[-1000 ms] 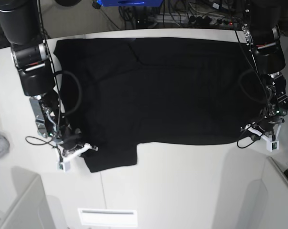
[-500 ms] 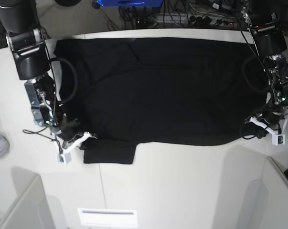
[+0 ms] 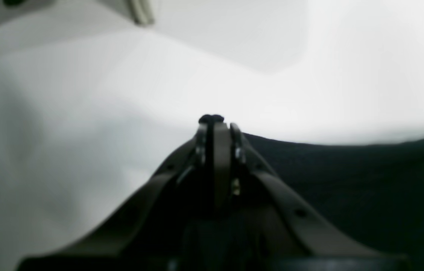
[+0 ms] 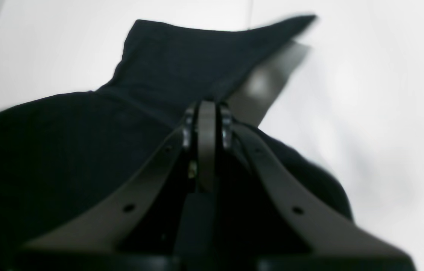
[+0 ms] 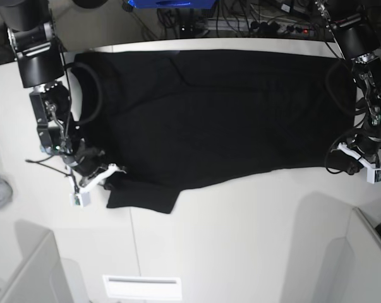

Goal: Fold the T-shirt properly
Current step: 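Lift both corners and fold them over toward the first edge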

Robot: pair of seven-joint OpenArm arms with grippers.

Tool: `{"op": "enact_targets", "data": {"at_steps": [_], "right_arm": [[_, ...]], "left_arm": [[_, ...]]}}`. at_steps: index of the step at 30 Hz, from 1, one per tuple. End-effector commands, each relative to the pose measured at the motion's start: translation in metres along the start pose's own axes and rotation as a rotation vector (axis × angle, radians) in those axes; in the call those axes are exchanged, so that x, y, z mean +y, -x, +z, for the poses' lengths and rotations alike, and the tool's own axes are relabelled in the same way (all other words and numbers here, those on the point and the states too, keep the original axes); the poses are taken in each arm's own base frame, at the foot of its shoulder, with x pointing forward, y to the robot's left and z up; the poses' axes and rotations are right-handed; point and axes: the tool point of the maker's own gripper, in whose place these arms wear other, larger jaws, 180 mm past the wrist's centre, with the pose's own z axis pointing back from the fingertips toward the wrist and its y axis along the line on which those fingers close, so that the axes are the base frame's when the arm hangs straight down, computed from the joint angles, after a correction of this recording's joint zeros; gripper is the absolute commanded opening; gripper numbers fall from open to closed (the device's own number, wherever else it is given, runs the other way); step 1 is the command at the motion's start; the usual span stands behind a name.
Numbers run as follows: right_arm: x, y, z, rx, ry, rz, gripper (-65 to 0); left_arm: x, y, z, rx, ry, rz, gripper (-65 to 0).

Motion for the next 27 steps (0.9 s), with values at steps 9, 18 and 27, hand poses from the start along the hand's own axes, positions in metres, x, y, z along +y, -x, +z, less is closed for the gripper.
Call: {"op": "enact_targets", "data": {"at_steps": [9,18,27], "right_arm": [[0.002,-0.025,0.03,-0.073,-0.009,-0.009,-65.0],[-0.003,-0.014,0.056,-0.082,0.004,-0.031,-65.0],[-0.005,0.0,0.077,-0.087,0.012,-0.04,-65.0]], "left_arm": [[-0.004,-0.013,0.021,-0.059,0.0,-0.071,-65.0],[-0.008,-0.015,0.039,-0.069,-0.014,-0.087,-65.0],[-0.016,-0.016,0.053,-0.048,-0.011,-0.137,-65.0]]}}
